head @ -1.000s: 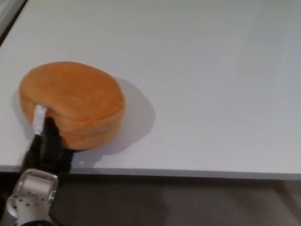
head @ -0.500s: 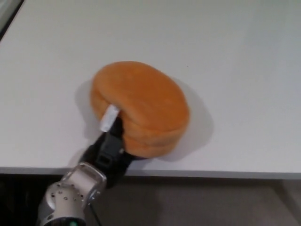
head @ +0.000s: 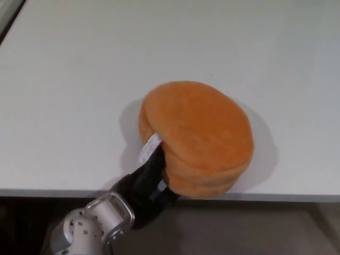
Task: A soft plate is kept in the center of the table close to the robot and the robot uses its left hand to pick up the plate, turns it upside down and places it back on the table
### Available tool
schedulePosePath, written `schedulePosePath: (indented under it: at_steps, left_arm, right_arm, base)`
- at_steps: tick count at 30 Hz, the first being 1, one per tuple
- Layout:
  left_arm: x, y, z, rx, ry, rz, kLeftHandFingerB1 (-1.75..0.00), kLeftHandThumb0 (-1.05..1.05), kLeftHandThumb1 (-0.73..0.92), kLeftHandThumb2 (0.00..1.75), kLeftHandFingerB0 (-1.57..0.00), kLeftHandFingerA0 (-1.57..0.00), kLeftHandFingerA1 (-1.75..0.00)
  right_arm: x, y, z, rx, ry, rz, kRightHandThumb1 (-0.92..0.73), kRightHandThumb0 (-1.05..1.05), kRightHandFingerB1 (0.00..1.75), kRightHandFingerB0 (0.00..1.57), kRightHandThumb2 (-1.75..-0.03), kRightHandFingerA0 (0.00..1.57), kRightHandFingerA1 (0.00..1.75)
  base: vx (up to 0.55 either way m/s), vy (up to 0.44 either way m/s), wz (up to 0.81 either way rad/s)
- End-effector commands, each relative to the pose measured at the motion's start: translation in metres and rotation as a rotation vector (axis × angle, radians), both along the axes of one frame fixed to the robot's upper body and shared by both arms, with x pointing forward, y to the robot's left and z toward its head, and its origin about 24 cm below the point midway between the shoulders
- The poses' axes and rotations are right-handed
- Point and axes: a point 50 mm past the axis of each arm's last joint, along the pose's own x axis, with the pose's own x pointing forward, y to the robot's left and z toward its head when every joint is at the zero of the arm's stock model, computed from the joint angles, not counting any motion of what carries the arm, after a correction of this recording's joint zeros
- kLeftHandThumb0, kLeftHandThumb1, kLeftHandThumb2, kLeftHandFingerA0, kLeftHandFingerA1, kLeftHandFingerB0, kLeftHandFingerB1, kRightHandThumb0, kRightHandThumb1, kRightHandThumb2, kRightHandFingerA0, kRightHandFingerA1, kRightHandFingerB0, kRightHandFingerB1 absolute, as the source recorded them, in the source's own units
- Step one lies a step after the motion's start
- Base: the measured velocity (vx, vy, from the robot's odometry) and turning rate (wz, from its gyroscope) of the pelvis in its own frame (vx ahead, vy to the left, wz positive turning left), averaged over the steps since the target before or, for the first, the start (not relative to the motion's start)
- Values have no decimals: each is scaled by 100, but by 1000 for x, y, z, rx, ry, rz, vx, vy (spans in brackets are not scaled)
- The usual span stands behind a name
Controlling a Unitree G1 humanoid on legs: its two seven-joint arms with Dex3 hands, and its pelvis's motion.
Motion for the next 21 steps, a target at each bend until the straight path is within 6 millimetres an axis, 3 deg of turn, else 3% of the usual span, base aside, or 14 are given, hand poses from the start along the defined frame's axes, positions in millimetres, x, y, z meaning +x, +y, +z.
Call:
schedulePosePath:
  at_steps: [1,6,17,21]
  left_arm:
    - [-17,19,-15,125,-60,-53,0,-105,63,111,0,0,-11]
    - [-19,24,-14,107,-101,-18,-11,-100,60,109,-10,-4,-13]
    - [-21,23,-13,106,-139,-12,-9,-96,56,110,-8,-5,-16]
    - [-19,31,-10,147,-162,-37,-5,-101,61,113,-10,-8,-16]
  right_arm:
    - [-2,-4,0,-15,23,-2,-83,-65,33,40,-66,57,47]
    - [-3,-3,1,-25,18,5,-84,-65,33,42,-66,59,48]
    - [-2,-3,0,-20,26,9,-84,-64,33,42,-66,59,48]
    - [0,-1,-1,-10,27,4,-83,-68,33,42,-65,59,48]
  base:
    - [0,0,0]
    - [0,0,0]
    - [0,0,0]
    - [0,0,0]
